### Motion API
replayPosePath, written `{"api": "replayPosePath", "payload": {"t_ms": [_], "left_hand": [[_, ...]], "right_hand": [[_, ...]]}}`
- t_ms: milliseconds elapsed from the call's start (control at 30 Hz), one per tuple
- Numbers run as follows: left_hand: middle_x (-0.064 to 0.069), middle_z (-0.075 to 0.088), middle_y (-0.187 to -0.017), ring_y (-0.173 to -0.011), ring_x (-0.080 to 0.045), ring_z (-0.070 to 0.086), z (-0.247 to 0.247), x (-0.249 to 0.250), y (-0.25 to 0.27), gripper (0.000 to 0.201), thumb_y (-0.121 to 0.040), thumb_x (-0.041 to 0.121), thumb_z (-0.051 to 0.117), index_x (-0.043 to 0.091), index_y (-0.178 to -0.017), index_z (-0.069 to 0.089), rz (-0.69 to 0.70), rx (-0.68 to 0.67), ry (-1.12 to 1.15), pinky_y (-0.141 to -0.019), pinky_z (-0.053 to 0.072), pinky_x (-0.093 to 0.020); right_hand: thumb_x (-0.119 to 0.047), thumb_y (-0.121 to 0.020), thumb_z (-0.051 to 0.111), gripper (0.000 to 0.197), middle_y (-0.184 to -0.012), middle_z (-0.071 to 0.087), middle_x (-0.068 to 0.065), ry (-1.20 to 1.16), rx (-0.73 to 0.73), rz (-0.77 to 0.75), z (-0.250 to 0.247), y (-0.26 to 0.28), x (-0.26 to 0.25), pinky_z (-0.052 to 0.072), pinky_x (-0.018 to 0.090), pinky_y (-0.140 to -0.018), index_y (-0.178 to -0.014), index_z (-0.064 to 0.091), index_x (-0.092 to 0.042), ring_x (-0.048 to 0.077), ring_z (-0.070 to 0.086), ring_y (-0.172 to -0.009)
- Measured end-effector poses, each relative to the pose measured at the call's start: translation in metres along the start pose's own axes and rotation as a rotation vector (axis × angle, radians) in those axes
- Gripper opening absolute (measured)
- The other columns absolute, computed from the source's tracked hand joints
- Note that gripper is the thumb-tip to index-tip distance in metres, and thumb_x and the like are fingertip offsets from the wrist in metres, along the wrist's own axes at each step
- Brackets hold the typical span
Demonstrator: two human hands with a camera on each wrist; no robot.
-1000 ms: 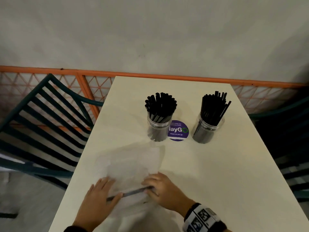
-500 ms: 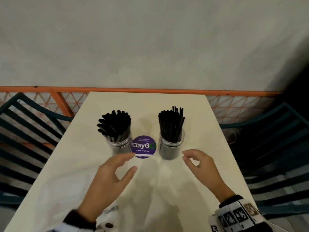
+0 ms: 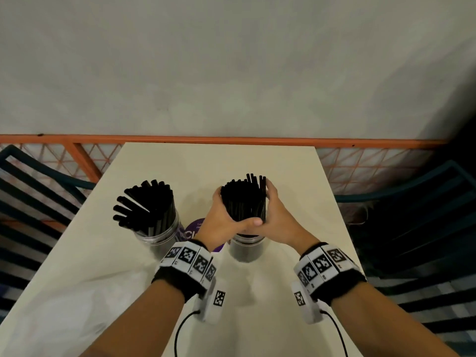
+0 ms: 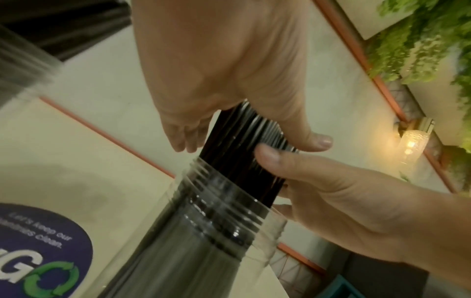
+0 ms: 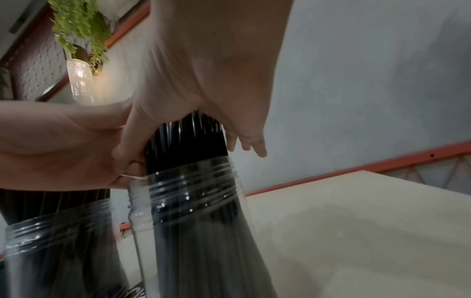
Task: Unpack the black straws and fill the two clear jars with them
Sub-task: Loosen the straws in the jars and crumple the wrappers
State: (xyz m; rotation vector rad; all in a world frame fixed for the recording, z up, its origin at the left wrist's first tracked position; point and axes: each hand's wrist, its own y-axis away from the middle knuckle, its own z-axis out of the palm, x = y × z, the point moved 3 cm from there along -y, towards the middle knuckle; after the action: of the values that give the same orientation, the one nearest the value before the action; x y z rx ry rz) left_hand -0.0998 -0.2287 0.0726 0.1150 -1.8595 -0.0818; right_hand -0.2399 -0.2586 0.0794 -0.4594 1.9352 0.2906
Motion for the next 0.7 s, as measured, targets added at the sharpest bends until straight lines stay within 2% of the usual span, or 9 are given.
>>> {"api": "replayPosePath", "payload": {"t_ms": [33,133,200,300,400,433,500,567,700], "left_hand": [[0.004,0.044,-0.125,-0.122,-0.014,0.044,0.002,0.001,-0.007,0.106,-0.058,0.027,0.085,0.014,-0.138,0.017,0.008,0.009,0.017,-0.096,0.037,-0.023],[0.009,0.045,-0.118,-0.117,-0.01,0.045,0.008,0.004,-0.018,0.099,-0.06,0.022,0.085,0.015,-0.136,0.022,0.054,0.013,0.044,-0.091,0.039,-0.018],[0.013,0.045,-0.12,-0.114,-0.004,0.044,0.01,0.005,-0.016,0.096,-0.06,0.025,0.084,0.021,-0.135,0.024,0.109,0.01,0.045,-0.088,0.038,-0.01],[0.024,0.044,-0.119,-0.112,0.012,0.044,0.013,-0.001,-0.008,0.09,-0.059,0.026,0.084,0.032,-0.129,0.027,0.201,0.033,0.071,-0.088,0.035,0.001],[0.026,0.044,-0.121,-0.114,0.017,0.042,0.011,-0.008,-0.003,0.091,-0.056,0.028,0.086,0.044,-0.123,0.027,0.239,0.004,0.074,-0.09,0.033,0.0],[0.026,0.044,-0.121,-0.115,0.016,0.042,0.01,-0.011,-0.004,0.092,-0.053,0.033,0.087,0.048,-0.121,0.027,0.227,-0.018,0.069,-0.091,0.033,-0.001],[0.025,0.046,-0.122,-0.117,0.014,0.043,0.008,-0.017,-0.006,0.091,-0.05,0.039,0.085,0.05,-0.12,0.028,0.19,-0.056,0.086,-0.093,0.034,-0.002],[0.022,0.05,-0.121,-0.116,0.011,0.046,0.007,-0.024,-0.01,0.088,-0.051,0.032,0.086,0.043,-0.121,0.032,0.17,-0.083,0.105,-0.094,0.037,-0.006],[0.02,0.055,-0.113,-0.109,0.014,0.051,0.011,-0.023,-0.014,0.075,-0.058,0.018,0.085,0.036,-0.115,0.04,0.164,-0.077,0.101,-0.088,0.04,-0.005]], "right_hand": [[-0.017,-0.058,0.086,0.103,-0.118,0.045,-0.02,-0.017,0.004,-0.002,0.005,-0.007,0.003,0.038,0.008,-0.091,-0.128,0.016,-0.044,-0.011,0.049,-0.109],[-0.023,-0.063,0.083,0.11,-0.123,0.046,-0.01,0.021,0.049,-0.001,0.02,-0.018,0.008,0.037,0.02,-0.099,-0.141,0.005,-0.029,0.007,0.05,-0.115],[-0.019,-0.069,0.078,0.078,-0.107,0.052,-0.016,0.009,0.136,-0.016,0.021,-0.016,0.007,0.043,0.01,-0.084,-0.126,0.025,-0.033,0.002,0.056,-0.098],[-0.018,-0.067,0.079,0.068,-0.099,0.052,-0.024,-0.054,0.23,-0.011,0.024,-0.005,0.012,0.044,0.004,-0.069,-0.115,0.034,-0.034,-0.013,0.056,-0.088],[-0.025,-0.061,0.078,0.067,-0.102,0.054,-0.024,-0.065,0.253,-0.023,0.026,0.002,0.017,0.047,0.01,-0.085,-0.106,0.037,-0.051,-0.016,0.054,-0.096],[-0.03,-0.061,0.077,0.066,-0.105,0.054,-0.026,-0.046,0.247,-0.027,0.027,0.002,0.02,0.046,0.024,-0.098,-0.107,0.038,-0.055,-0.013,0.052,-0.101],[-0.044,-0.061,0.073,0.064,-0.115,0.048,-0.035,0.068,0.211,-0.071,0.028,0.002,0.026,0.024,0.049,-0.114,-0.117,0.041,-0.047,-0.012,0.044,-0.114],[-0.053,-0.062,0.069,0.071,-0.12,0.048,-0.029,0.154,0.199,-0.112,0.028,-0.001,0.033,0.013,0.052,-0.116,-0.125,0.045,-0.031,-0.011,0.039,-0.12],[-0.06,-0.067,0.059,0.057,-0.11,0.051,-0.028,0.212,0.207,-0.083,0.031,-0.009,0.03,0.023,0.053,-0.111,-0.118,0.049,-0.036,-0.011,0.043,-0.111]]}}
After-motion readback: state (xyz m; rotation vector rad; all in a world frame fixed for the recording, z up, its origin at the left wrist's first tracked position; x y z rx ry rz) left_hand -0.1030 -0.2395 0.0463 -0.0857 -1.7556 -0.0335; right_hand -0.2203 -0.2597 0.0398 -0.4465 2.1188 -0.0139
